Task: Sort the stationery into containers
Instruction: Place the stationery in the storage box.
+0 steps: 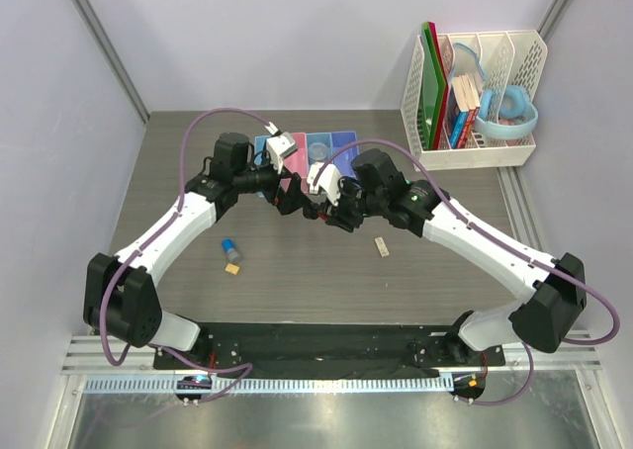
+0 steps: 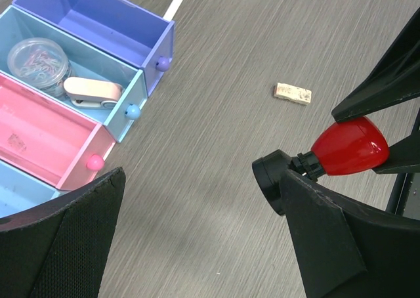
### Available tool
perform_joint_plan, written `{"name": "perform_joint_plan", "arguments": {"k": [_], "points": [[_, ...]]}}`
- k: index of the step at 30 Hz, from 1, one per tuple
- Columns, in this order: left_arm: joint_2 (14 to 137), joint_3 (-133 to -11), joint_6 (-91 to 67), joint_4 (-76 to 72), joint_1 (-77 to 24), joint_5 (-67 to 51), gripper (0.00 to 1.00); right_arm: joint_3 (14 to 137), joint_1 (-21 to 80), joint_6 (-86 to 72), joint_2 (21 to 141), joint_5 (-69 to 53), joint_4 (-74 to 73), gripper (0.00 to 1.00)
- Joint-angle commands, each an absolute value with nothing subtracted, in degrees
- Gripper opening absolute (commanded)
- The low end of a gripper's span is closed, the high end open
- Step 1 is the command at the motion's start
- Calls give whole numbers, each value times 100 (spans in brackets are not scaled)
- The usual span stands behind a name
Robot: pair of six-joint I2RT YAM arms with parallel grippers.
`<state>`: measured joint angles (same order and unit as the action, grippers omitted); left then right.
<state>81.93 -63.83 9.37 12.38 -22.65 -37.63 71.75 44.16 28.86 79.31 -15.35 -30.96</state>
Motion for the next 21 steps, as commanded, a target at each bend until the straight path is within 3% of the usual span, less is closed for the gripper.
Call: {"name": "perform_joint_plan", "arguments": {"k": [1,12,21], "points": [[8235,-6354,914,1072,-2285,-3973,100,7532,4447,2786,7761,-1644,-2830,33],[8235,-6363,914,1090,-2294,-3920,100,7567,4447,2795,7796,-1626,-2804,33],[7779,-6170,458,457,-2092,-2629,100,7488,4447,2988,7971,-1188,-2707,33]]}}
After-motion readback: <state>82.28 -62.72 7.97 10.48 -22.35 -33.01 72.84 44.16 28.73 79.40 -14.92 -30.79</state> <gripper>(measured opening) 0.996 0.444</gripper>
